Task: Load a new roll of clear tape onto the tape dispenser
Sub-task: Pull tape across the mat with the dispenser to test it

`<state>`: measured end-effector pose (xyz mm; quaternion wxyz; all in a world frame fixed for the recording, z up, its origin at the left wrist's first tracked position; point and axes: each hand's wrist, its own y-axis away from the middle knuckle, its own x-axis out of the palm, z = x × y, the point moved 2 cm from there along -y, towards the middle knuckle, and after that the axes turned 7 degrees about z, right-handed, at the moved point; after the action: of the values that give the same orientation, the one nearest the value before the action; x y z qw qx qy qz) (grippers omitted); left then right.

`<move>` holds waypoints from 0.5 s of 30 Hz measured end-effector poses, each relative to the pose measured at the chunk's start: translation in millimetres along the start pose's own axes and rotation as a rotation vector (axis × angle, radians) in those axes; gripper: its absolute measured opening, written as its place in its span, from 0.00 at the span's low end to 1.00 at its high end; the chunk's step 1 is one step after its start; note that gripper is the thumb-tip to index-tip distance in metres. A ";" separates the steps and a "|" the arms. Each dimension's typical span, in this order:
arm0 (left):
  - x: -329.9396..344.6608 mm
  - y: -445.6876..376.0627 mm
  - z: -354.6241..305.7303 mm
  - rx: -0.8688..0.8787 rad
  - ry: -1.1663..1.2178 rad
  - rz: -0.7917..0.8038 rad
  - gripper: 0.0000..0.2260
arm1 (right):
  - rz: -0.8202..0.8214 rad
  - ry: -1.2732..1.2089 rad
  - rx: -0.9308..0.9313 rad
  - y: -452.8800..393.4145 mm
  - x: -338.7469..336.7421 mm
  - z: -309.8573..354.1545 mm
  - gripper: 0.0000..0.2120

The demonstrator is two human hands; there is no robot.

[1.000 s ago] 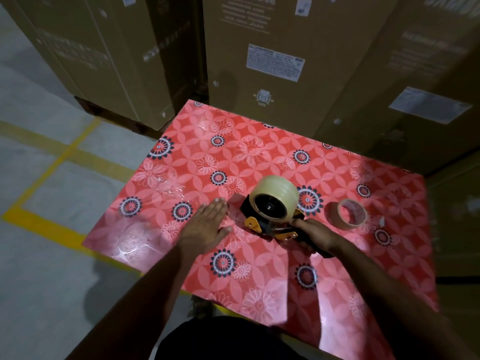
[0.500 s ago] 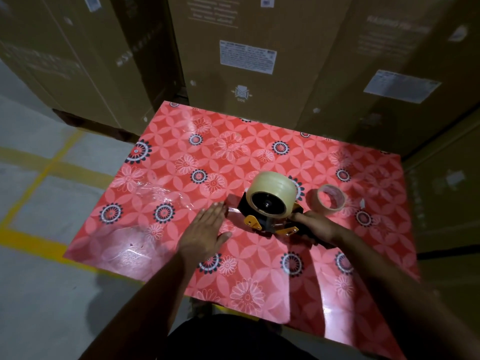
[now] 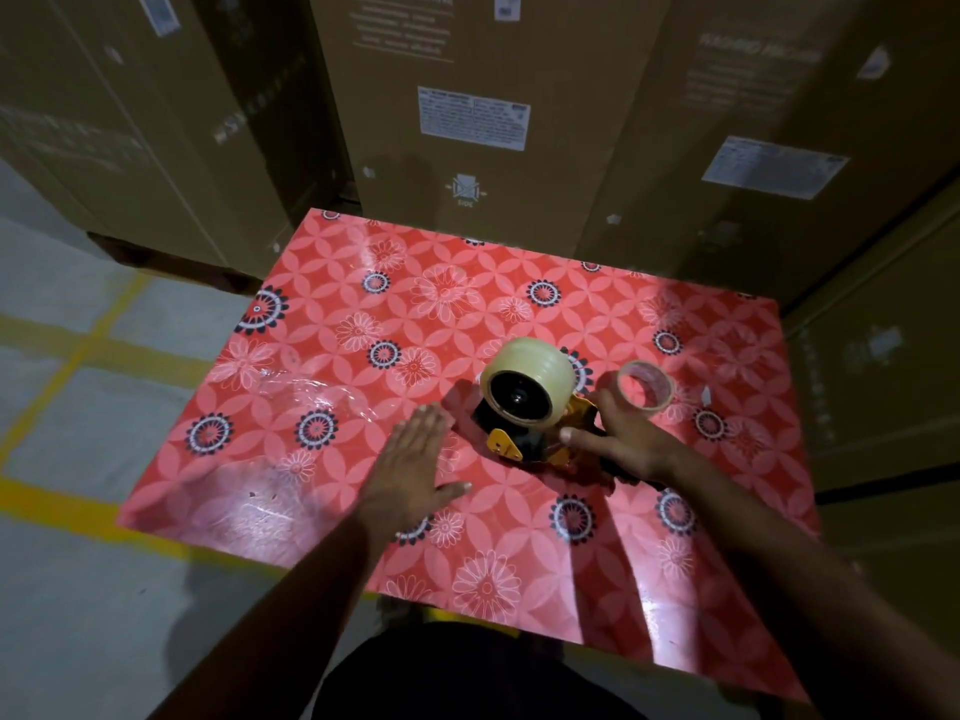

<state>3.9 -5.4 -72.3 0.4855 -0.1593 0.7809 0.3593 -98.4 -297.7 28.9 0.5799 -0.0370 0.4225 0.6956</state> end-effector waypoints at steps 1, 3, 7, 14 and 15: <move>-1.9 2.4 13.2 -0.033 0.013 -0.019 0.48 | 0.013 0.060 -0.021 0.8 0.4 4.4 0.31; -5.2 6.4 36.2 -0.062 -0.003 0.007 0.52 | 0.056 0.229 -0.027 2.1 4.7 12.8 0.36; -4.2 7.1 49.1 -0.053 -0.026 0.033 0.53 | 0.007 0.782 -0.052 6.4 21.2 38.5 0.40; -4.4 6.1 49.3 -0.072 -0.075 0.046 0.54 | -0.209 1.067 0.131 -30.1 -29.2 82.5 0.34; -5.2 7.0 49.1 -0.072 -0.080 0.043 0.54 | -0.240 1.067 0.133 -33.7 -35.5 85.1 0.34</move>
<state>33.8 34.1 -78.2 0.5024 -0.1456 0.7507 0.4036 -21.3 -272.6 84.2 0.3618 -0.3956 0.6936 0.4812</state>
